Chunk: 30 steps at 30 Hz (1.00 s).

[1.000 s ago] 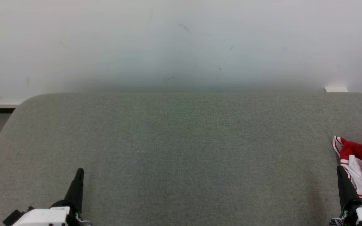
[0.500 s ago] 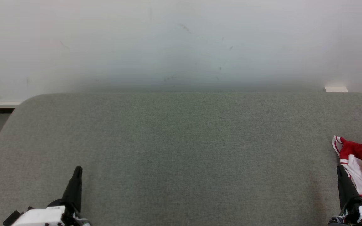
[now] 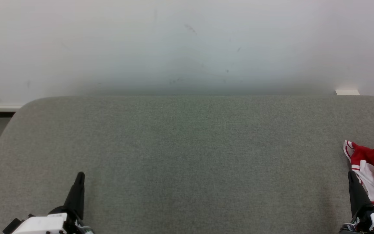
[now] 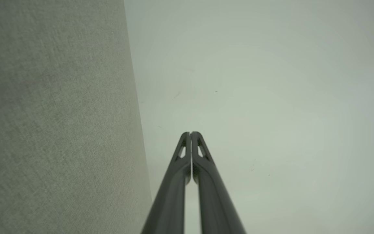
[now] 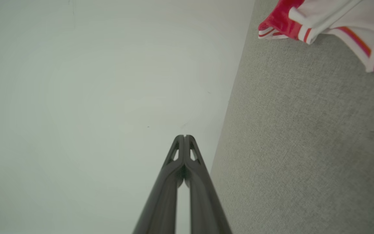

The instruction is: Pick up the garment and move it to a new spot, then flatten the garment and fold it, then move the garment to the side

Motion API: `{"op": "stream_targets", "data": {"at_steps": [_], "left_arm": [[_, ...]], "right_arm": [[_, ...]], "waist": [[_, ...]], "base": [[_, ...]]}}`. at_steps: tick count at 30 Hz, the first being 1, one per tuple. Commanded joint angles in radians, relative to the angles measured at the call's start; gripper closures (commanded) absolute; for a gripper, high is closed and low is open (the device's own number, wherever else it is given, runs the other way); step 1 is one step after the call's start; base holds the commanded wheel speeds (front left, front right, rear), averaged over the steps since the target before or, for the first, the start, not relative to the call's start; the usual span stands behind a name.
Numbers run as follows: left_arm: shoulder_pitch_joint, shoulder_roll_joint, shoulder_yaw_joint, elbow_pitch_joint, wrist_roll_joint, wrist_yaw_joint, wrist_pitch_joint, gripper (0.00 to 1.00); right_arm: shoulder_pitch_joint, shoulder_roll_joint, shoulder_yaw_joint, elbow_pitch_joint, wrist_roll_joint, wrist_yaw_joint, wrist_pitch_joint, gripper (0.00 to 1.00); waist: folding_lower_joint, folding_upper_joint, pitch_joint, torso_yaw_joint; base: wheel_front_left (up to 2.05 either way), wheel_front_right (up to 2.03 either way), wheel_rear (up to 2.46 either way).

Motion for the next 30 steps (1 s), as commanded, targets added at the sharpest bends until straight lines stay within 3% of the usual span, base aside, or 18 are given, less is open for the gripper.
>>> {"op": "stream_targets", "data": {"at_steps": [1,30], "left_arm": [[-0.006,0.0,0.004,0.001,0.0,-0.004,0.006,1.0],[-0.006,-0.003,0.008,0.001,0.005,-0.003,0.007,1.0]], "right_arm": [[-0.01,-0.008,-0.004,0.001,0.006,-0.002,0.0,1.0],[-0.01,-0.005,-0.007,0.001,0.002,-0.002,0.003,1.0]], "waist": [[0.0,0.0,0.0,0.0],[0.0,0.0,0.0,0.0]], "base": [[0.0,0.0,0.0],[0.0,0.0,0.0]]}}
